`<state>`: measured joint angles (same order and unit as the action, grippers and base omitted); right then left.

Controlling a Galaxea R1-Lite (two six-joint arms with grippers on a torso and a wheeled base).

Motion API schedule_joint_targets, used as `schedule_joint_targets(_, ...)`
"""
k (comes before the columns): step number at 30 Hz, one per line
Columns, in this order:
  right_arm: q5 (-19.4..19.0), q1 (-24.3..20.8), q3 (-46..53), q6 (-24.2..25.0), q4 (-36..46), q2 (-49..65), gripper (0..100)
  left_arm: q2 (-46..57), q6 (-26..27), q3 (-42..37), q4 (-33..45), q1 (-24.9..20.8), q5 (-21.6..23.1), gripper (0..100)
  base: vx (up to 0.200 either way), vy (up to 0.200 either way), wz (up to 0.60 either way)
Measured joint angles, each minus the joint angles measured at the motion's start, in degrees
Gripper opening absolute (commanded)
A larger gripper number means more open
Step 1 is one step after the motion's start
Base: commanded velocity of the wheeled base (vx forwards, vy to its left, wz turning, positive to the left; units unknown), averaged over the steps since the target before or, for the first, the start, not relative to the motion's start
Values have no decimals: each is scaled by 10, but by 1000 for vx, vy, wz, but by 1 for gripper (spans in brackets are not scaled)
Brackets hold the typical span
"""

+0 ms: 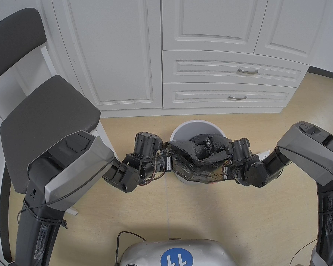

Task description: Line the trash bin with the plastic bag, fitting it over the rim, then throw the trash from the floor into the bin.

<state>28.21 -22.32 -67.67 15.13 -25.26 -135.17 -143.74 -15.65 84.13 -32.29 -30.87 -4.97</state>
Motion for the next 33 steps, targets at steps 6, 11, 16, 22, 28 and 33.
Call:
schedule_joint_targets(6, -15, 1, 38, -17, 0, 41, 100, 5, -4, -3, -15, -5, 0, 0, 0, 0, 0)
schedule_joint_targets(11, -59, 3, 95, -49, -1, 111, 100, 11, -4, -5, -18, -8, 0, 0, 0, 0, 0)
schedule_joint_targets(16, -110, 4, 172, -119, -13, 204, 100, 15, -5, -5, -20, -11, 0, 0, 0, 0, 0)
schedule_joint_targets(22, -156, -12, 214, -203, -104, 261, 100, 16, -6, -5, -20, -10, 0, 0, 0, 0, 0)
schedule_joint_targets(28, -202, -22, 191, -361, -194, 223, 100, 20, -6, -13, -21, -10, 0, 100, 0, 0, 0)
schedule_joint_targets(33, -275, -29, 140, -421, -194, 166, 100, 23, -6, -21, -22, -9, 0, 100, 0, 0, 0)
